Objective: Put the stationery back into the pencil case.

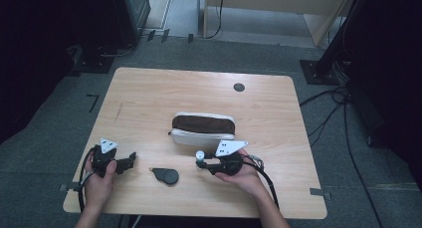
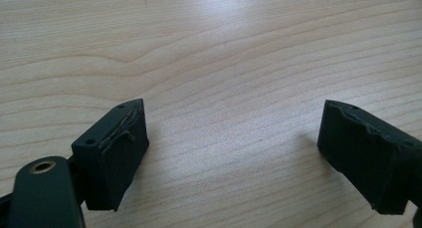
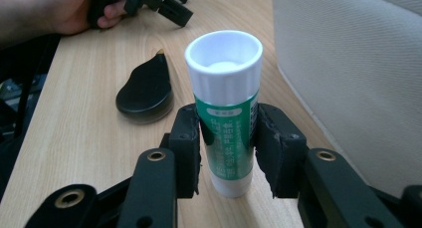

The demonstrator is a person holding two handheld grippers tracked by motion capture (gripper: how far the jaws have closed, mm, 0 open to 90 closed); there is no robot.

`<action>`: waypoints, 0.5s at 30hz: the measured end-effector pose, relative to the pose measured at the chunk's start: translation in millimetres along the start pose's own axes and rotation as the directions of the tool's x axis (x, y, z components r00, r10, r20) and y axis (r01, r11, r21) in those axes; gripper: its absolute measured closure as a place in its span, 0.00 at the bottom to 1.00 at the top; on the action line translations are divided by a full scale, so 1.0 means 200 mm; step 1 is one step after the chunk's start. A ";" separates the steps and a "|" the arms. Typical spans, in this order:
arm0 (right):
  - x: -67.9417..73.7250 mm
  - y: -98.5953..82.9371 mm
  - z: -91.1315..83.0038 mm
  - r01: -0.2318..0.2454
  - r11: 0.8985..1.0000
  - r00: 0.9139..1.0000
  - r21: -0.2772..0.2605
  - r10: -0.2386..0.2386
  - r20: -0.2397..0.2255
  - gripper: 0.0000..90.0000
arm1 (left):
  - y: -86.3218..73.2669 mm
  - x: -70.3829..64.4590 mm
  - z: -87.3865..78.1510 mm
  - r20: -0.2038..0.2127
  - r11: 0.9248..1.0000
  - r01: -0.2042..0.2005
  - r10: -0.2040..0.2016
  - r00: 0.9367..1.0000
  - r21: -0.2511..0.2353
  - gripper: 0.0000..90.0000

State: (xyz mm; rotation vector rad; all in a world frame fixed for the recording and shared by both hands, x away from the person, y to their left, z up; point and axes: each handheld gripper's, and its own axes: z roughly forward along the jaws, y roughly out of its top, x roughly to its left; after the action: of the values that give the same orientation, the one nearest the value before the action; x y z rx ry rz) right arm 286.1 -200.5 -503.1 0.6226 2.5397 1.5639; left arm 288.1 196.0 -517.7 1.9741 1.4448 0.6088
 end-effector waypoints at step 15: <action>-0.01 0.01 -0.06 0.010 1.000 1.000 -0.024 -0.009 0.028 0.74 | 0.00 0.00 0.00 0.000 1.000 0.000 0.000 1.000 0.000 0.14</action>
State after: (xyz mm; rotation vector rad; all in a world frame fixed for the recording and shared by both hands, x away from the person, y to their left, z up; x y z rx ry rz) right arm 286.0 -210.3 -495.4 0.6242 2.4967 1.5691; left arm 288.1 196.0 -517.7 1.9741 1.4449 0.6088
